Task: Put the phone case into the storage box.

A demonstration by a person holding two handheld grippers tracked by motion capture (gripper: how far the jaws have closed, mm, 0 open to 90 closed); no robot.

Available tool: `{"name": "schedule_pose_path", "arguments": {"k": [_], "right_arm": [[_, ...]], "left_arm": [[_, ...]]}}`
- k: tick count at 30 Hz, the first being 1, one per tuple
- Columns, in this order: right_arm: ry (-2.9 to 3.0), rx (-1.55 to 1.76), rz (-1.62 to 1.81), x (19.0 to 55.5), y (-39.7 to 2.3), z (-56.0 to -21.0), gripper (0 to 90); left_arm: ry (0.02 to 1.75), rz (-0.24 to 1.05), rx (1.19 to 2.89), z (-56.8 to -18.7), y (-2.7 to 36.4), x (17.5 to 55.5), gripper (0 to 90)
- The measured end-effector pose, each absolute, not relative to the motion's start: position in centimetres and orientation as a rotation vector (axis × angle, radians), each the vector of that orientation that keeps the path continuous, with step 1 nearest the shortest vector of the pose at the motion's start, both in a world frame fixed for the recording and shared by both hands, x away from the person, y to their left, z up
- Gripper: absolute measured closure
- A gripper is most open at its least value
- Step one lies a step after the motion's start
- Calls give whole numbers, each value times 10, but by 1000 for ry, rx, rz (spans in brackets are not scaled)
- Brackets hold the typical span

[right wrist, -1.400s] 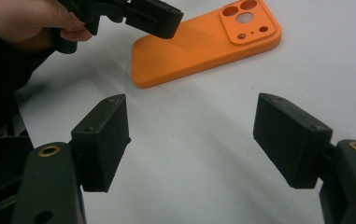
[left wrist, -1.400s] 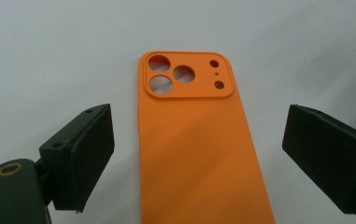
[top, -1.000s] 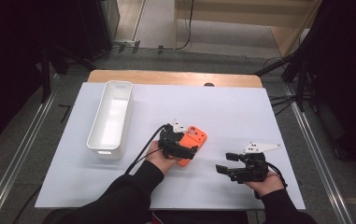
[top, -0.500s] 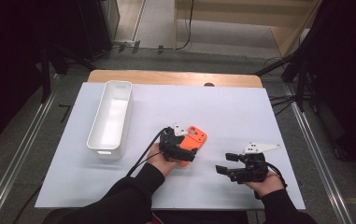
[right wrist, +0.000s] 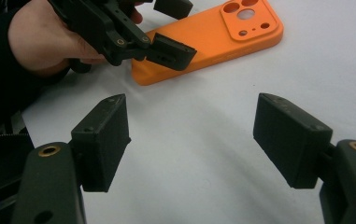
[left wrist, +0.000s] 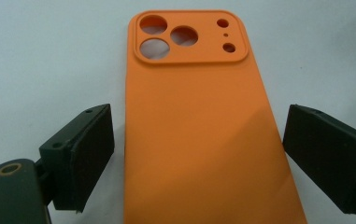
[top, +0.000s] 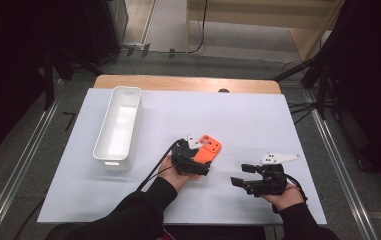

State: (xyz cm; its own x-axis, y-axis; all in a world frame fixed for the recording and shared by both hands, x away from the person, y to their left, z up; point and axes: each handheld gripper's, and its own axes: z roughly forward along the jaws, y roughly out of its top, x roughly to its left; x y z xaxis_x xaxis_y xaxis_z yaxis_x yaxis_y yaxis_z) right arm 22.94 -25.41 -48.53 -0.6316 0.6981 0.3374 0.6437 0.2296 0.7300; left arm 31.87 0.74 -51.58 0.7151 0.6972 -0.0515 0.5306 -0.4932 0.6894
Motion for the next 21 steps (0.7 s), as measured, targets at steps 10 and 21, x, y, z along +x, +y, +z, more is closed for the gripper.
{"name": "schedule_pose_path", "arguments": {"k": [10,21], "right_arm": [[2417,1320,1382,229,-254,-485,260],[2418,1322,1383,230,-254,-485,260]], "left_arm": [[912,359,2229,-518,4,316,95],[891,390,2238,-519,2,313,134]]}}
